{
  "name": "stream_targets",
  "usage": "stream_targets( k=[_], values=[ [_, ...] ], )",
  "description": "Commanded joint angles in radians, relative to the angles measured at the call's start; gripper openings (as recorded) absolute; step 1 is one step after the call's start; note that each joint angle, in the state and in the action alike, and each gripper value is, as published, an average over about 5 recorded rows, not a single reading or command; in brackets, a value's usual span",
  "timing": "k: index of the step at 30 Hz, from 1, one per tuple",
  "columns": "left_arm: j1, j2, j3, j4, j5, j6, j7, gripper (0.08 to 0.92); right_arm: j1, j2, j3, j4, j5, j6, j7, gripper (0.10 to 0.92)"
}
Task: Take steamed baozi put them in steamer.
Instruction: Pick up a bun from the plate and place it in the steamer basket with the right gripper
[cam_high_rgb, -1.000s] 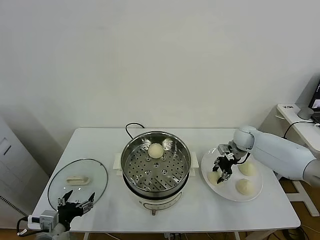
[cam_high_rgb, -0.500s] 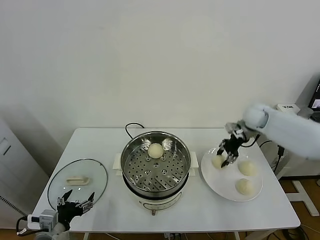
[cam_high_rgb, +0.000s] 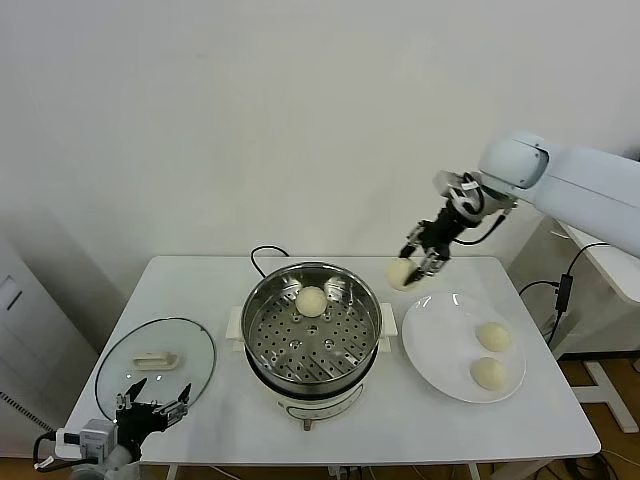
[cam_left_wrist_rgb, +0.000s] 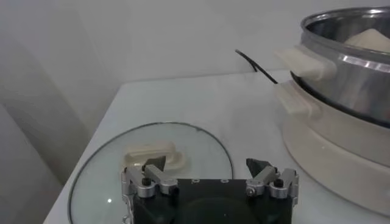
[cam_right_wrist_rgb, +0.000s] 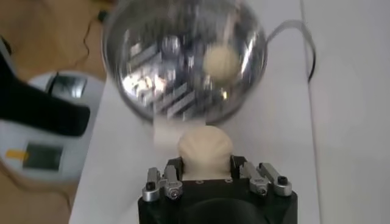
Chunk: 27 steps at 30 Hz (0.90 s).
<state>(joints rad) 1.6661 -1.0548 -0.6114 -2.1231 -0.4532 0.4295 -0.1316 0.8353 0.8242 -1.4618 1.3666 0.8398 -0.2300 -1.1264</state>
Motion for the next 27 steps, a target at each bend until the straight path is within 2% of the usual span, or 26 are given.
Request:
stream_targets(
  k=[1, 16, 27],
  values=[
    [0.001, -0.003, 0.003, -0.003, 0.003, 0.000, 0.000, 0.823, -0.004, 0.128, 0.005, 0.101, 0.213, -0.099, 0.181, 0.484],
    [0.004, -0.011, -0.004, 0.001, 0.003, -0.007, 0.001, 0.823, -0.165, 0.315, -0.003, 0.039, 0.216, -0.170, 0.354, 0.484],
    [0.003, -0.010, -0.006, 0.003, 0.001, -0.008, 0.001, 0.823, -0.242, 0.407, 0.001, -0.032, 0.205, -0.202, 0.422, 0.484]
  ],
)
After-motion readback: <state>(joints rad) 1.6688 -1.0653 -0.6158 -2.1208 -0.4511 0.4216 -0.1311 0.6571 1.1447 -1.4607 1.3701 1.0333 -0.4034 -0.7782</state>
